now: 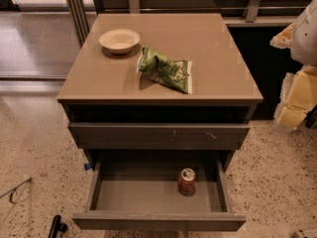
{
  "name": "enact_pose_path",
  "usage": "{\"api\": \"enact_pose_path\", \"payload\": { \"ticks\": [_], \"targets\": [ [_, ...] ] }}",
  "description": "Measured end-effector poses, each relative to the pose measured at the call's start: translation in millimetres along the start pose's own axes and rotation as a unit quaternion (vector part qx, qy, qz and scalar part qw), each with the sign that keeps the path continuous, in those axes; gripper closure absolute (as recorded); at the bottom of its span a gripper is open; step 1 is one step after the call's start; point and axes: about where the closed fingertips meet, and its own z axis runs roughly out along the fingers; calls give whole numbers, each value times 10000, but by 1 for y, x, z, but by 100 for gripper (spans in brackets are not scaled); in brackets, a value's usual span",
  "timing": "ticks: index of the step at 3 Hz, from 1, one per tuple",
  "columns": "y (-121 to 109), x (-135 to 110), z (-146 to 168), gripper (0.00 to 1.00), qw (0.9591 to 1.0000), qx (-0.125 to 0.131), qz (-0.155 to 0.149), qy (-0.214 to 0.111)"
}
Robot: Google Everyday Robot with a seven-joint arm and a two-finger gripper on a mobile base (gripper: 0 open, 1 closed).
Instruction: Pick coke can from middle drawer and place on counter
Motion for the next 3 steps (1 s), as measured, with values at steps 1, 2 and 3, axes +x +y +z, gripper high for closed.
{"api": "enact_pose_path", "payload": {
  "ticks": [1, 2, 3],
  "targets": [
    [0, 0, 0, 0, 10000, 0, 0, 0],
    [0, 0, 0, 12, 10000, 32, 0, -13],
    [5, 5, 21, 36, 9999, 25, 74, -145]
  ]
}}
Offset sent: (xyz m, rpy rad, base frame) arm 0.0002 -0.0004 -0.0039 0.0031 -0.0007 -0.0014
